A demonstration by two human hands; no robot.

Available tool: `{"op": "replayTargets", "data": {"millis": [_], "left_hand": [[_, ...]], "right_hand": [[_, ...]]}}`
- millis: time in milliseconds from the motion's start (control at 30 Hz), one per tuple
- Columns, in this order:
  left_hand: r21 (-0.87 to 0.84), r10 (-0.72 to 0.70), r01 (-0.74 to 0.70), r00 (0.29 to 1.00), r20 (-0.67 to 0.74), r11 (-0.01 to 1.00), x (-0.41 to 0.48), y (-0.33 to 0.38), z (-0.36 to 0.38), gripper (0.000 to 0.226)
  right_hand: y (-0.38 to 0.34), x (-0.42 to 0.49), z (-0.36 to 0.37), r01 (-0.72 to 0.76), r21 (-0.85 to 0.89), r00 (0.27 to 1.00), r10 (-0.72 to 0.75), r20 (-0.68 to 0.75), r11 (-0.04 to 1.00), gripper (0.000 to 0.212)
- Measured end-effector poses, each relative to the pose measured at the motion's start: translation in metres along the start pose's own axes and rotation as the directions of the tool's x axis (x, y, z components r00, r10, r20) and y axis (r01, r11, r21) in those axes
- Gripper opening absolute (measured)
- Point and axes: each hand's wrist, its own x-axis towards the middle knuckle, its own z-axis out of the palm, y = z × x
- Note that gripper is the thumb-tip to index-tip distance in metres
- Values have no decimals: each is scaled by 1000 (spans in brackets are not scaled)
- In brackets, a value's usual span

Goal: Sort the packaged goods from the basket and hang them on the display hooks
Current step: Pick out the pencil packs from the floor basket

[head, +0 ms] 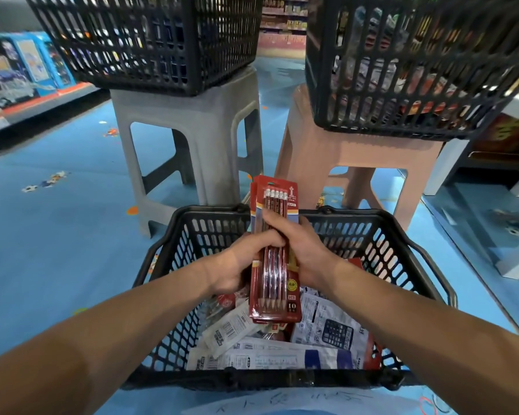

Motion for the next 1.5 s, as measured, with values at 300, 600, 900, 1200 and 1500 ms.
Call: {"op": "replayTargets", "data": {"millis": [300, 600, 900, 1200, 1500], "left_hand": [[171, -143, 105, 963, 229, 980, -2, 0, -18, 94], [82, -310, 301, 879, 361, 950, -13, -12, -38, 103], [62, -349, 349, 877, 330, 935, -19, -14, -47, 81], [116, -375, 359, 905, 198, 926, -12, -17, -49, 36], [144, -404, 378, 881, 246, 914, -11, -13, -51, 44]], "right_hand": [[-16, 2, -6, 97, -200, 995, -91, 40, 975, 80], [-14, -2, 4, 186, -232, 979, -201, -41, 955, 93], [-20, -2, 20, 266, -232, 962, -271, 9, 936, 84], [-10, 0, 19, 213, -229, 976, -194, 104, 950, 77], [-9, -1, 20, 203, -241, 977, -183, 106, 949, 67]]}}
